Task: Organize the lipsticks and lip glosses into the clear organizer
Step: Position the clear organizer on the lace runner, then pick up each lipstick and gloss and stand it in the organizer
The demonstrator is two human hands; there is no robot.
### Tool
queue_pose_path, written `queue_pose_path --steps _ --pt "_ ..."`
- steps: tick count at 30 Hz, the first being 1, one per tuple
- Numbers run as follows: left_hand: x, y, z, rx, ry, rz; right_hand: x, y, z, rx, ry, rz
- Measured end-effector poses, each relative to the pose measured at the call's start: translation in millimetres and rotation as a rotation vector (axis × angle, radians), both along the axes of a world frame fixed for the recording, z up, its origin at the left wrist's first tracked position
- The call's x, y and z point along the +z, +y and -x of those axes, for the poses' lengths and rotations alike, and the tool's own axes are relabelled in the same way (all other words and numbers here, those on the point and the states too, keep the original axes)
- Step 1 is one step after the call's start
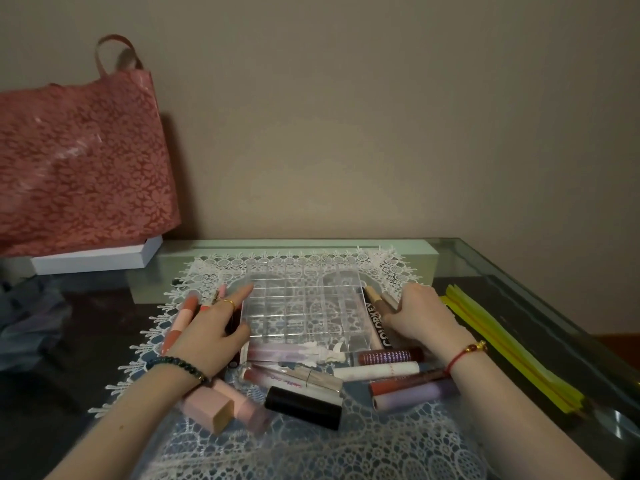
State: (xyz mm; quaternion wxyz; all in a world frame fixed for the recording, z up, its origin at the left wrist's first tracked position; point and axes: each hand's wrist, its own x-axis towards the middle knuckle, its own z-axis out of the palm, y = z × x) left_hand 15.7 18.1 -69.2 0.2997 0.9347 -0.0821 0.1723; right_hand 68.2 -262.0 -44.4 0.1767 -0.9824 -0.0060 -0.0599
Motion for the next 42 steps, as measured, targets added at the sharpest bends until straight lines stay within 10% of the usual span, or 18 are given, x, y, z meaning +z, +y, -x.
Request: queue_pose_path --steps 16,21,42 --pt "12.2 5.9 -18.7 -0.054 -0.048 0.416 72.7 35.4 18.1 0.323 -0.176 -0.969" --pt "34.7 -6.6 -32.6 -0.129 -0.111 0.619 75.2 90.2 2.0 0.474 -0.128 -0.933" --pt "41.2 22.8 -70.1 -0.156 -0.026 0.419 73.4 151.6 -50.1 0.558 -0.197 -0.718"
